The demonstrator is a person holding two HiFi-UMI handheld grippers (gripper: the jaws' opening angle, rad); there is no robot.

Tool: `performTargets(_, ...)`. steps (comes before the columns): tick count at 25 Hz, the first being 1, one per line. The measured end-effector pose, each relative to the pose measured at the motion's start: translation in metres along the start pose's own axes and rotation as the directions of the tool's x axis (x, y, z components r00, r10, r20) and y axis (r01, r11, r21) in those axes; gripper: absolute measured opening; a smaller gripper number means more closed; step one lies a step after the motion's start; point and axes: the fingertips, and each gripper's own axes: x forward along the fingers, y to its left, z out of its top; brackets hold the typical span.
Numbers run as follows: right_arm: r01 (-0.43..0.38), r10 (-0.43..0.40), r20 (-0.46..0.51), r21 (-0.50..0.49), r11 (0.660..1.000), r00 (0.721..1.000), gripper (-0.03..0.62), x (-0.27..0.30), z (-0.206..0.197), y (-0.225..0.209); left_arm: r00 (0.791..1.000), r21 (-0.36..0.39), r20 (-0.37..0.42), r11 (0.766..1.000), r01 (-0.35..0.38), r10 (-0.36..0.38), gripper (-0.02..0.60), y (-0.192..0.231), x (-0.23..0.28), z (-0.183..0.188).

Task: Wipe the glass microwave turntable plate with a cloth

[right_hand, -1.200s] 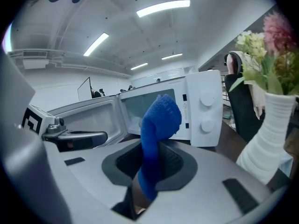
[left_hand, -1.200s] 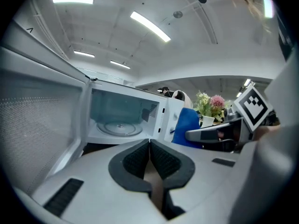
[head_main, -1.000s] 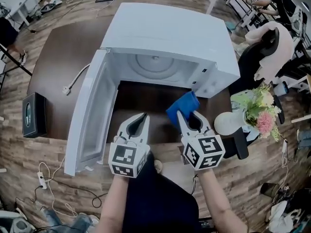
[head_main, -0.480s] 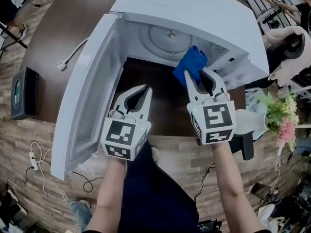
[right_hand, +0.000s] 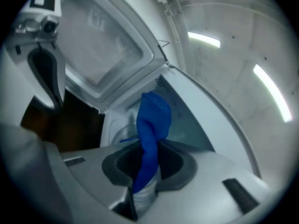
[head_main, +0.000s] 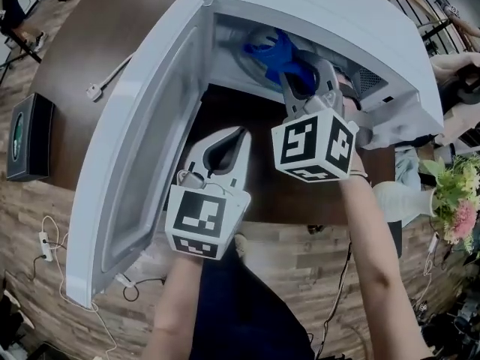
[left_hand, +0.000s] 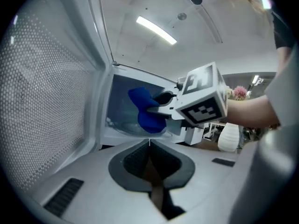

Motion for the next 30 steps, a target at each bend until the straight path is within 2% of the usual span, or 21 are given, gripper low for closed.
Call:
performTargets(5,0.017,-0.026,-0.034,-0.226,0.974,0.999,0.057,0.039,-0.01,-0.005,1.0,0.002,0.009,1.0,-0.02,0.02,0.009,0.004,-0.003,-0.001)
performTargets(10,0.054,-0.081,-0.05,-0.402,0.914,0.995,0.057,0.077,-0.013,-0.008,1.0,0.017,0.009,1.0,-0.025,0.025,0.009,0.004,-0.004,0.003)
performTargets(15,0.07,-0.12,-0.057,-0.542,0.837,0.991,0.057,0.113,-0.02,-0.013,1.0,0.044,0.019,0.999,-0.019,0.018,0.009,0.006,-0.002,0.011)
performTargets(21,0.099,-0.137,-0.008,-0.651,0.752,0.99,0.055,0.145,-0.012,-0.017,0.999,0.049,0.014,0.998,-0.032,0.031,0.009,0.017,0.004,0.01)
performTargets(30,0.02,-0.056,-0.015,-0.822,0.569,0.998,0.054,0.18,-0.011,-0.003,0.999,0.057,-0.003,0.997,-0.043,0.043,0.009,0.025,0.014,0.003)
